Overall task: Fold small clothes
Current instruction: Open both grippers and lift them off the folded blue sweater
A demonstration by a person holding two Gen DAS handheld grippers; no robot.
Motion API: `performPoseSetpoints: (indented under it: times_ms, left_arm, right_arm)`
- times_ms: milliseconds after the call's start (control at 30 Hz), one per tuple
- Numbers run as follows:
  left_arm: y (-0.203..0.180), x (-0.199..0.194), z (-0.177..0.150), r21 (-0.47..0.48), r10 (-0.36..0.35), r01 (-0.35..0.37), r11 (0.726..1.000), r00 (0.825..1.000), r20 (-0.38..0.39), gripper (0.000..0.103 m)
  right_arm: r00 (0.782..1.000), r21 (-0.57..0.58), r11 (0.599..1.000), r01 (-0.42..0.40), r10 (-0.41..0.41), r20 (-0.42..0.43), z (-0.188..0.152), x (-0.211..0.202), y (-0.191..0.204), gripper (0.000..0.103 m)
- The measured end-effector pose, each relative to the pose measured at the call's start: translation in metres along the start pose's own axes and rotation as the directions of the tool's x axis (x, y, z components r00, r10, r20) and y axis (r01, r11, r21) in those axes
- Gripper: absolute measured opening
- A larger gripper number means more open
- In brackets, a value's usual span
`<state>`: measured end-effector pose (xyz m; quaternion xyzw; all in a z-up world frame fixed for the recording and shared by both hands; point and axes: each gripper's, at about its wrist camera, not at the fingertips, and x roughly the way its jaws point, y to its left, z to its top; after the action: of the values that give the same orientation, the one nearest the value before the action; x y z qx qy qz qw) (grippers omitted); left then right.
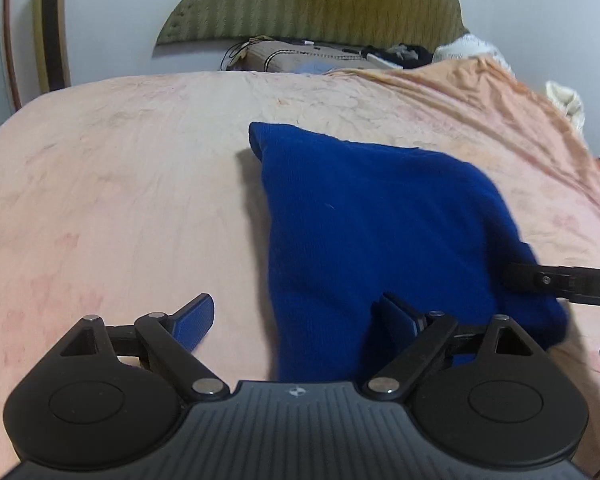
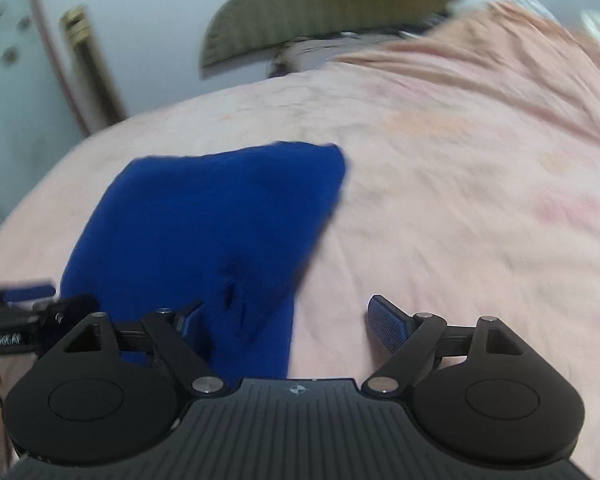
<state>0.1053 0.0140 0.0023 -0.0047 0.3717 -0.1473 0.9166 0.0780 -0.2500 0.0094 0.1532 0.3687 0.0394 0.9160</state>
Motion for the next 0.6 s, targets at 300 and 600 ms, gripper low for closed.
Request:
performPoseSetpoints:
  times_ms: [300,600]
  left_arm:
    - [-0.013,-0.016,-0.023,-0.004,0.098,-0.098,0.995,0.995,-0.002,0.09]
    - [-0.017,-0.027,-0.038,-0.01,0.099,-0.099,0.995,0.995,-0.029,0.09]
  right_arm:
    - [0.995,-0.107,0.991,0.085,-0.077,0.07,-0.029,-0.023,0.033,0.092]
    - [0.98,-0.056,0.98,0.193,-0.19,0.054,-0.037,-0.023,0.028,0.092]
